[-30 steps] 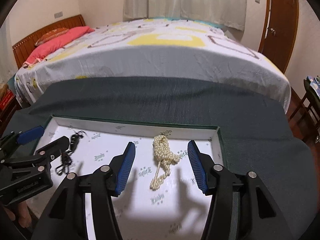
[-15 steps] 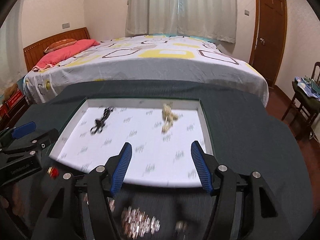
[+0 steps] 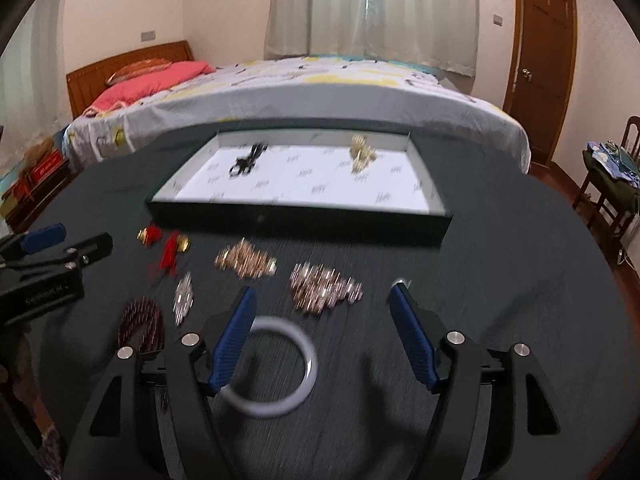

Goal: Organize jewelry
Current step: 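Withdraw both open tools from the tray back over the table, then lower the right tool onto the white jade bangle and grasp it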

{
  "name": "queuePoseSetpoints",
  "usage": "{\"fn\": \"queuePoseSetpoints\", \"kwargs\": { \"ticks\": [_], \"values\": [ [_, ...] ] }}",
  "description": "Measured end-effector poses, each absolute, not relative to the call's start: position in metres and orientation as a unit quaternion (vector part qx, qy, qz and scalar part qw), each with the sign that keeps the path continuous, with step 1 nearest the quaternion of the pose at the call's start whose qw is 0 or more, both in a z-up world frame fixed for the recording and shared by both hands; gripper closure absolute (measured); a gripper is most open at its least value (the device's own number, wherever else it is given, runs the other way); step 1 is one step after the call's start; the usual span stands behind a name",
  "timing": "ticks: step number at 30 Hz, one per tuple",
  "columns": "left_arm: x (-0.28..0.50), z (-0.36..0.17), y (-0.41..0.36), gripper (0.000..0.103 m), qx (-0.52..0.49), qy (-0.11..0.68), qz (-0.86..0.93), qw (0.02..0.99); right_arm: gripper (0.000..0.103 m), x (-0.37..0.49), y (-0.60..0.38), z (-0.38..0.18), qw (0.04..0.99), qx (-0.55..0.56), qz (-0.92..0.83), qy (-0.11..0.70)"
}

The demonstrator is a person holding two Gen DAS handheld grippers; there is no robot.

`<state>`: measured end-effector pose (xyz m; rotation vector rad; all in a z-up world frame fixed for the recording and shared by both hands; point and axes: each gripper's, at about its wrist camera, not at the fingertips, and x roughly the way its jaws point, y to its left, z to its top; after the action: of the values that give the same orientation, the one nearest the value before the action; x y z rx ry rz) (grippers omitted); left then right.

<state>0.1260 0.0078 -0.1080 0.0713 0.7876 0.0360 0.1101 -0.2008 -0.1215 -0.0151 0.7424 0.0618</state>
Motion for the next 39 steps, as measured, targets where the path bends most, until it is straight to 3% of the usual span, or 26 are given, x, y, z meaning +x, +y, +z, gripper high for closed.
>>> {"fn": "queuePoseSetpoints", "kwargs": {
  "ticks": [16, 30, 35, 37, 39],
  "values": [
    [0.093, -0.123, 0.054, 0.020, 0.019, 0.394, 0.067, 0.917, 0.027, 0.096, -0.168, -0.146, 0.921, -0.034, 0.045, 0.386],
    [0.090, -0.130, 0.070, 0.020, 0.012, 0.401, 0.075, 0.913, 0.026, 0.103, -0.168, -0.163, 0.907, -0.026, 0.040, 0.419],
    [0.090, -0.131, 0.071, 0.020, 0.013, 0.402, 0.072, 0.913, 0.027, 0.101, -0.171, -0.164, 0.908, -0.017, 0.049, 0.417],
    [0.090, -0.131, 0.070, 0.020, 0.015, 0.403, 0.071, 0.912, 0.035, 0.099, -0.170, -0.163, 0.908, -0.021, 0.054, 0.414],
    [0.090, -0.132, 0.068, 0.020, 0.014, 0.403, 0.069, 0.913, 0.035, 0.098, -0.171, -0.163, 0.908, -0.020, 0.057, 0.414]
  ]
}}
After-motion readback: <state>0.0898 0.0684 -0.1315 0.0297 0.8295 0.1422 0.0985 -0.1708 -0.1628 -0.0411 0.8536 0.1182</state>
